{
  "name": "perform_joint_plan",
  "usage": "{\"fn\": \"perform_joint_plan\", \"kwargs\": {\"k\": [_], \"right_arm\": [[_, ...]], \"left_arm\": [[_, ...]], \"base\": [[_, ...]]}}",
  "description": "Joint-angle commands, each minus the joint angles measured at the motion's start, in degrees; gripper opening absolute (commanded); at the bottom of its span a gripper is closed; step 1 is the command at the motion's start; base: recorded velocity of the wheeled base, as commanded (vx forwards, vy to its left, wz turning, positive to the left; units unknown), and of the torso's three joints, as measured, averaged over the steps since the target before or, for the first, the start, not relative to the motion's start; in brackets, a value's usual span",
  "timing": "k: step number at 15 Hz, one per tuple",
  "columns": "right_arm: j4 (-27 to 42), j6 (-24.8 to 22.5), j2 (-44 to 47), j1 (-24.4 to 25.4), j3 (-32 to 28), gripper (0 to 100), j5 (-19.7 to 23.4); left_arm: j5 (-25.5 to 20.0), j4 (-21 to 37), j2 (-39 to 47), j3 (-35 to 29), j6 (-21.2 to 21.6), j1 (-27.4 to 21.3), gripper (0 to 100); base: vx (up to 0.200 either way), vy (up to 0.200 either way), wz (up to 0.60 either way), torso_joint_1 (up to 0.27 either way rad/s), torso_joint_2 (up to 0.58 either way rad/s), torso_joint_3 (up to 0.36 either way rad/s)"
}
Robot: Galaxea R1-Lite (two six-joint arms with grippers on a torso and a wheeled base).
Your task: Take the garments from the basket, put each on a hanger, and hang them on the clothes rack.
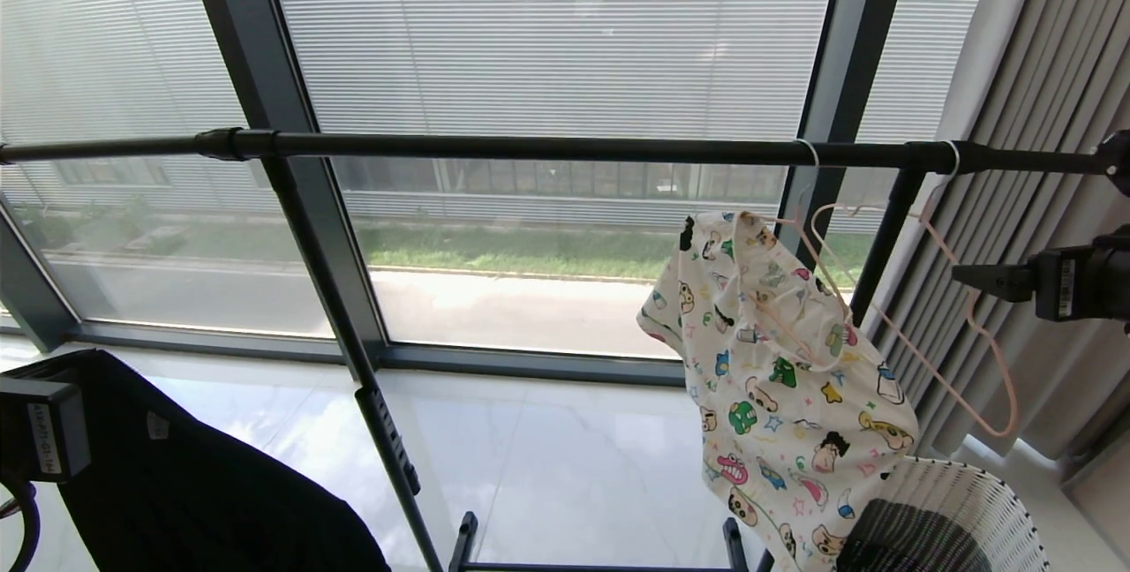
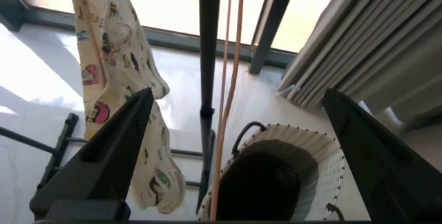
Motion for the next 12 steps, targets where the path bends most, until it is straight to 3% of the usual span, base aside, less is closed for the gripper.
{"fn": "perform_joint_plan", "kwargs": {"k": [1,6,12], "right_arm": [[-1.6,0.2,5.6,-0.8,0.2,100,0.0],[-6.9,0.9,12.0,-3.7,0.2,100,0.2],[-7.0,2.1,12.1,-2.3,1.1,100,3.1]], "left_arm": [[0.0,0.0,-0.3,0.4,0.0,0.1,0],[0.1,0.0,-1.7,1.4,0.2,0.1,0],[0.1,0.0,-1.6,2.0,0.2,0.0,0]], "base": [[0.000,0.000,0.00,0.000,0.00,0.000],[0.000,0.000,0.00,0.000,0.00,0.000],[0.000,0.000,0.00,0.000,0.00,0.000]]}}
